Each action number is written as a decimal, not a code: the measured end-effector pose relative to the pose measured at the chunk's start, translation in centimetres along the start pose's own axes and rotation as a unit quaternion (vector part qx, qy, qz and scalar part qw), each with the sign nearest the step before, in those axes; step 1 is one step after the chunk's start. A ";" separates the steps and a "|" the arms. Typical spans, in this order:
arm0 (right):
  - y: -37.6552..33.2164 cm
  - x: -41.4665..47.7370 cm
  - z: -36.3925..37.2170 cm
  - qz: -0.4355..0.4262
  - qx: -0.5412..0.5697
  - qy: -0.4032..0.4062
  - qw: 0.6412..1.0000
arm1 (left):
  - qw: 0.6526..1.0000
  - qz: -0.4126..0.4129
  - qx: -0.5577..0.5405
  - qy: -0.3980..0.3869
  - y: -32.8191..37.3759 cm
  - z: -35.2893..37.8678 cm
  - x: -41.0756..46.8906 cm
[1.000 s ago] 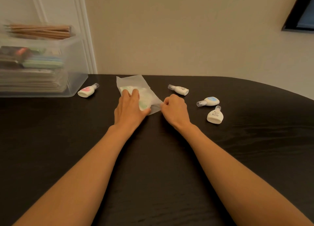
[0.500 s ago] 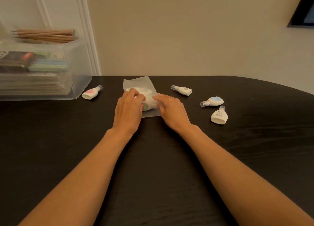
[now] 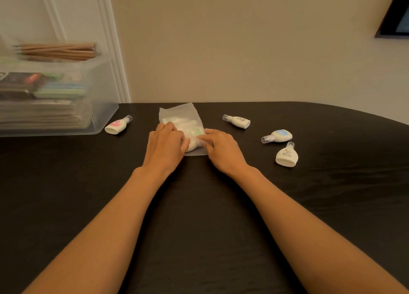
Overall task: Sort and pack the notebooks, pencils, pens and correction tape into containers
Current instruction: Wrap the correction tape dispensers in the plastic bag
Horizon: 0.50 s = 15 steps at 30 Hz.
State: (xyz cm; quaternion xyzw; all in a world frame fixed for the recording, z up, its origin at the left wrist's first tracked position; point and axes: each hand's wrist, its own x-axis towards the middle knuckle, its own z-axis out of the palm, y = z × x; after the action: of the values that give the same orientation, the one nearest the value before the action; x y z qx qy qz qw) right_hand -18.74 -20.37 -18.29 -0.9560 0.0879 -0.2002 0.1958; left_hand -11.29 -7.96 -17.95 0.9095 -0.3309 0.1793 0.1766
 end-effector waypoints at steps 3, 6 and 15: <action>0.0 0.0 -0.3 0.027 0.025 0.038 0.999 | 0.998 -0.023 -0.062 -0.016 -0.3 -0.2 -0.5; 0.2 0.1 -0.1 0.048 0.040 0.064 0.996 | 0.994 -0.062 -0.080 -0.028 0.0 -0.6 -0.6; -0.1 -0.1 0.2 0.002 0.043 -0.016 0.999 | 0.990 -0.084 -0.096 -0.053 0.6 0.2 0.2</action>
State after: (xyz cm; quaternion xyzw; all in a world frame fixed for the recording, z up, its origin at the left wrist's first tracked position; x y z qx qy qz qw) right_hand -18.74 -20.15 -18.44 -0.9496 0.0783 -0.1876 0.2385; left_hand -11.55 -8.59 -17.93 0.9211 -0.2776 0.0831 0.2599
